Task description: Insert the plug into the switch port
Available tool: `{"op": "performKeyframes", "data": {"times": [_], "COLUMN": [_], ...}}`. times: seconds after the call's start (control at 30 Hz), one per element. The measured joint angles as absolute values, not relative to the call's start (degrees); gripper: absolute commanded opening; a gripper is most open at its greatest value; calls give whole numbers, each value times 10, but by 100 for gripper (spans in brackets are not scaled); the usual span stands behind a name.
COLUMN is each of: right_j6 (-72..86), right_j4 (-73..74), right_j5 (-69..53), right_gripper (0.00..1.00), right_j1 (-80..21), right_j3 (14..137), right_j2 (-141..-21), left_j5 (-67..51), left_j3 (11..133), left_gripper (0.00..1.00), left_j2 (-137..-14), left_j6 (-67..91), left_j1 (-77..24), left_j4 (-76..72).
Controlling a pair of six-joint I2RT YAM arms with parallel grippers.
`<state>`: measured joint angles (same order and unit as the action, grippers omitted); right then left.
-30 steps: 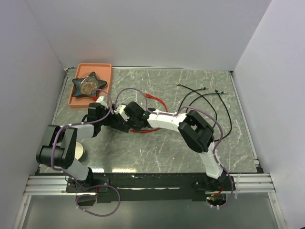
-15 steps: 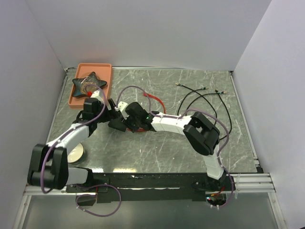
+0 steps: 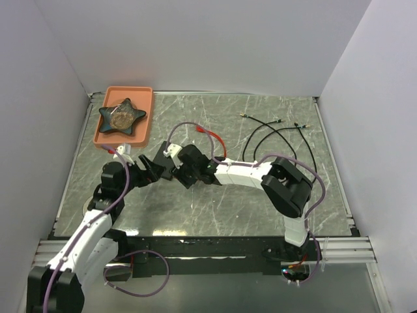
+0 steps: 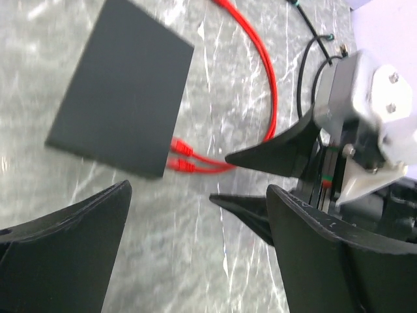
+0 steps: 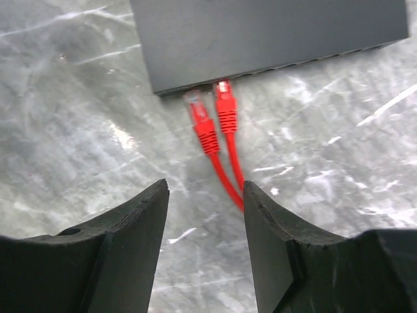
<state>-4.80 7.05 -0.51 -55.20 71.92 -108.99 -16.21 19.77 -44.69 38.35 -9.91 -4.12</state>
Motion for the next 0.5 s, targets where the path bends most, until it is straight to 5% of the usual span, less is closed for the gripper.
{"op": "performKeyframes", "data": {"times": [0.5], "right_j6": [-39], "right_j4": [74], "right_j5": [-6], "right_gripper": [56], "right_j1": [-566], "right_j3": [750], "right_j2": [-1126], "left_j5": [-156], "left_j3": [204], "left_gripper": [90], "left_j2": [-412], "left_j6": [387], "left_j1": [-99], "left_j4": [14]}}
